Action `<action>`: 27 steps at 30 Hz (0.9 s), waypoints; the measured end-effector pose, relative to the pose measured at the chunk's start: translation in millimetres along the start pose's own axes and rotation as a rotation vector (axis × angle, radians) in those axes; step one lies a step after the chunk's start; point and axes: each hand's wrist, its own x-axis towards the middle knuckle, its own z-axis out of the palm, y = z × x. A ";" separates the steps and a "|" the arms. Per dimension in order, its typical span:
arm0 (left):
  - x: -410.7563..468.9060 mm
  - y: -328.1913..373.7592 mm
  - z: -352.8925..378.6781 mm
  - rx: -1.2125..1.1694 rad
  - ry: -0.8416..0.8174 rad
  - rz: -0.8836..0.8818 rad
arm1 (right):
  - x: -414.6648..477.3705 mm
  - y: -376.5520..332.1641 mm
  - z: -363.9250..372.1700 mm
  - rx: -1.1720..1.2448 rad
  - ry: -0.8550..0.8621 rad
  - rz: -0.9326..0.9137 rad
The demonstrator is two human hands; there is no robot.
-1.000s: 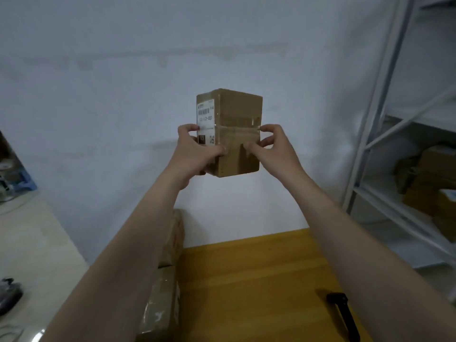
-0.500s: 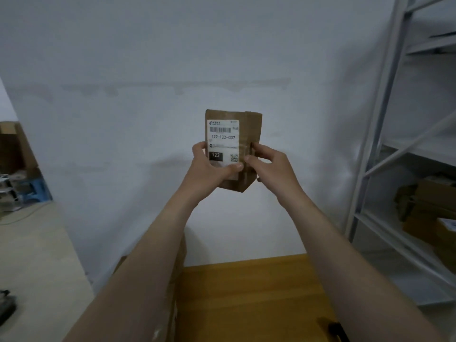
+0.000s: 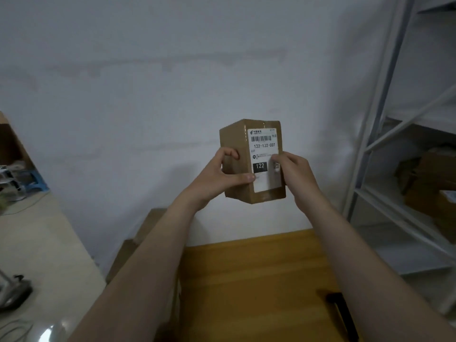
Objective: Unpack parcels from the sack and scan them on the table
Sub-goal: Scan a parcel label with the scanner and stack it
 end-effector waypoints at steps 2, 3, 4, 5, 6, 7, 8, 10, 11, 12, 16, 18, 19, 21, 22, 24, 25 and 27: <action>8.6 -14.5 18.3 0.025 0.005 -0.029 | 0.9 19.2 -10.3 -0.011 -0.003 0.037; 13.4 -23.6 27.4 0.032 0.013 -0.042 | 1.4 27.9 -16.5 -0.015 -0.014 0.050; 19.0 -33.4 35.9 0.032 0.027 -0.056 | 2.5 35.8 -23.0 -0.020 -0.032 0.063; 25.7 -43.0 44.2 0.026 0.045 -0.075 | 5.3 43.5 -29.8 -0.028 -0.051 0.073; 33.3 -52.1 52.2 0.015 0.066 -0.102 | 10.2 51.6 -36.7 -0.038 -0.067 0.082; 40.8 -61.3 60.6 -0.006 0.088 -0.142 | 16.4 59.6 -44.3 -0.055 -0.081 0.095; 49.0 -71.2 69.5 -0.035 0.102 -0.190 | 23.8 68.3 -52.9 -0.072 -0.090 0.117; 64.4 -93.9 89.9 -0.100 0.089 -0.298 | 39.4 90.7 -73.7 -0.097 -0.075 0.184; 70.8 -107.2 101.9 -0.121 0.072 -0.350 | 46.9 105.6 -86.2 -0.111 -0.059 0.232; 76.7 -121.5 115.1 -0.132 0.054 -0.399 | 53.9 123.8 -99.6 -0.134 -0.034 0.287; 94.2 -182.7 171.6 -0.135 -0.001 -0.574 | 68.3 218.8 -153.0 -0.285 0.067 0.545; 97.2 -215.9 201.8 -0.134 -0.007 -0.678 | 64.6 273.3 -175.2 -0.370 0.038 0.725; 97.0 -231.8 217.6 -0.142 -0.017 -0.732 | 61.2 298.7 -184.5 -0.404 0.008 0.819; 93.0 -260.5 246.2 -0.159 -0.036 -0.833 | 53.2 342.2 -196.7 -0.455 -0.056 0.999; 90.7 -273.1 257.6 -0.155 -0.045 -0.878 | 49.3 358.9 -199.5 -0.482 -0.086 1.070; 87.8 -295.6 275.2 -0.125 -0.066 -0.947 | 43.1 393.1 -204.1 -0.572 -0.195 1.172; 86.3 -305.1 281.5 -0.112 -0.082 -0.974 | 40.9 406.5 -205.2 -0.614 -0.280 1.205; 82.7 -322.1 290.7 -0.106 -0.101 -1.033 | 37.9 430.4 -208.4 -0.624 -0.339 1.257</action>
